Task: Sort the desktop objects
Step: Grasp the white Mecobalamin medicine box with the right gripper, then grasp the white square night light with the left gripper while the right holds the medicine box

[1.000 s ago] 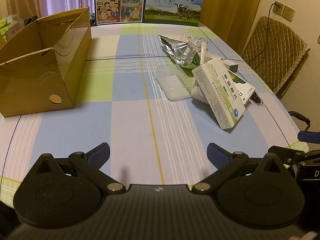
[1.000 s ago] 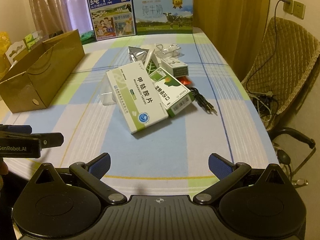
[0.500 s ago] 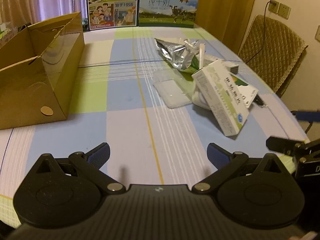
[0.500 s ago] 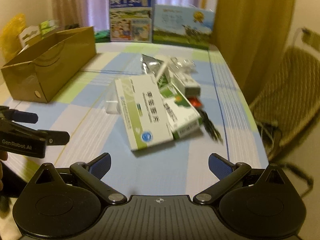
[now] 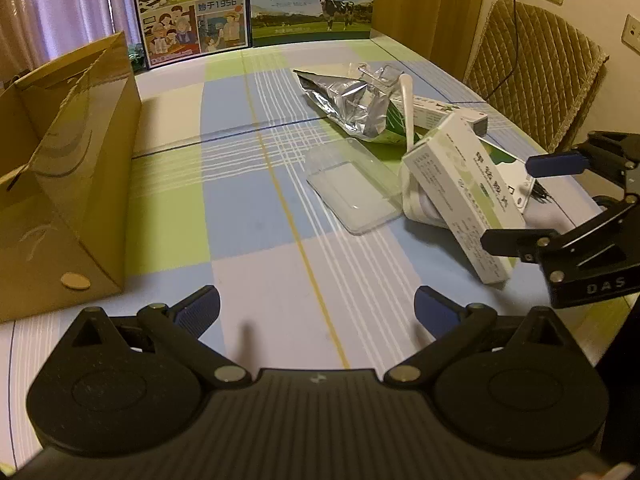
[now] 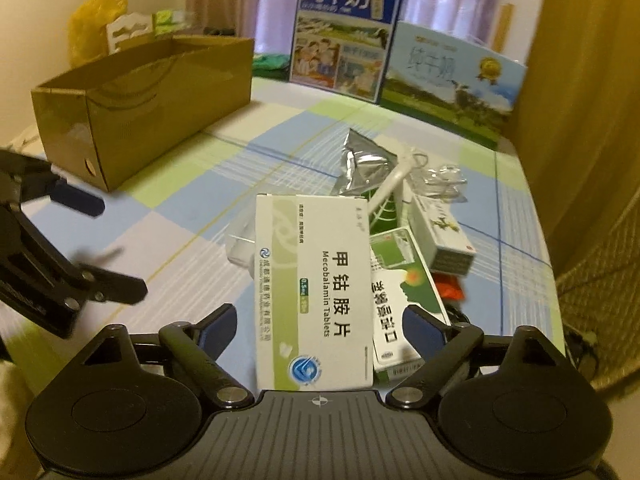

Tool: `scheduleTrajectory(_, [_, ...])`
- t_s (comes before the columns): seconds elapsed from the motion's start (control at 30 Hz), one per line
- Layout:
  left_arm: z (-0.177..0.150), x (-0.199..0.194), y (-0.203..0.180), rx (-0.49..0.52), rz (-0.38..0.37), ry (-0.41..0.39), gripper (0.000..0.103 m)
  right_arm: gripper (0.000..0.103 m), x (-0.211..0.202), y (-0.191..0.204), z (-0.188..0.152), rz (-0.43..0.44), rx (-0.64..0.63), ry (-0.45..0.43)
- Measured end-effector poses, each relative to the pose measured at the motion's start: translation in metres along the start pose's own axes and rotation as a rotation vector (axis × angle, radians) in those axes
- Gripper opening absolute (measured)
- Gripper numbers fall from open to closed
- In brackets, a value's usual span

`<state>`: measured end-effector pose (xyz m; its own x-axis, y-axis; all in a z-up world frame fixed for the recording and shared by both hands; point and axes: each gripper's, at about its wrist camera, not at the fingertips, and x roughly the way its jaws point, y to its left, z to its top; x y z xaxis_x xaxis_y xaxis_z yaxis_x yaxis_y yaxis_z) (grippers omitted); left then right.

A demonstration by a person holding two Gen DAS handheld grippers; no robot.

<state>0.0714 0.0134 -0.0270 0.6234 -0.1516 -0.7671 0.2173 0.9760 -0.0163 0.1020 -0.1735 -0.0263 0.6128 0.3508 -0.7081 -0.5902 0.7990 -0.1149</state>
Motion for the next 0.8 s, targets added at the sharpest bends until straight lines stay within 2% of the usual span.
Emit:
scheduleTrajectory(0.37, [0.009,0.016,0.006,0.018,-0.060,-0.004,0.101,0.075,0.026,-0.011,0.001,0.059,0.024,0.041])
scheduleTrajectory(0.53, [0.011,0.019,0.008,0.010,-0.076,-0.008,0.101,0.069,0.025,-0.010,0.000,0.066,0.041,0.033])
scheduleTrajectory(0.8, [0.018,0.024,0.008,0.004,-0.081,-0.023,0.101,0.068,0.007,-0.014,0.004,0.040,0.111,-0.016])
